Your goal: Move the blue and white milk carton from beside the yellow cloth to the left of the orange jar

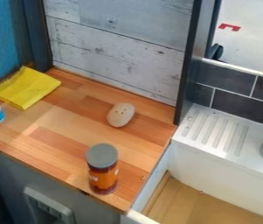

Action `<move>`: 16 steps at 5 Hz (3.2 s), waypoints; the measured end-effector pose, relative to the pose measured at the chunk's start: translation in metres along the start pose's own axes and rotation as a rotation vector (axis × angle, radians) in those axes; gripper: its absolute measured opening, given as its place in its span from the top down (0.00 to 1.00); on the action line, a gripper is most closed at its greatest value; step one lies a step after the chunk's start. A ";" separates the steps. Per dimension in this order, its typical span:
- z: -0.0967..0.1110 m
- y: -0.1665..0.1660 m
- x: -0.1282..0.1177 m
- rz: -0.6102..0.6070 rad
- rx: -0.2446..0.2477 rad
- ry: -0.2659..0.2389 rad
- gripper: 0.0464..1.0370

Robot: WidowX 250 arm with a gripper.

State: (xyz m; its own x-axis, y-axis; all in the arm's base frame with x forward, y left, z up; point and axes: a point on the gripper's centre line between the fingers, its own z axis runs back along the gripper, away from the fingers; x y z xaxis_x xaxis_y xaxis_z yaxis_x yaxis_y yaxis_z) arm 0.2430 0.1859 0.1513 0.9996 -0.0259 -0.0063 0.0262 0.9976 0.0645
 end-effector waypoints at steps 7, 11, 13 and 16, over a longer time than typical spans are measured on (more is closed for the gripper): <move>-0.027 0.036 0.013 0.113 -0.027 0.009 0.04; -0.048 0.034 0.020 0.113 -0.083 0.035 0.04; -0.071 0.039 0.017 0.137 -0.060 0.091 0.04; -0.061 0.034 0.022 0.139 -0.055 0.057 0.18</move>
State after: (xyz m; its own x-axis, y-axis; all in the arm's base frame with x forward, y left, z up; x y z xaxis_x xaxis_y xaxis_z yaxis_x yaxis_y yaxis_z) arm 0.2655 0.2232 0.0924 0.9918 0.1144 -0.0574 -0.1138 0.9934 0.0138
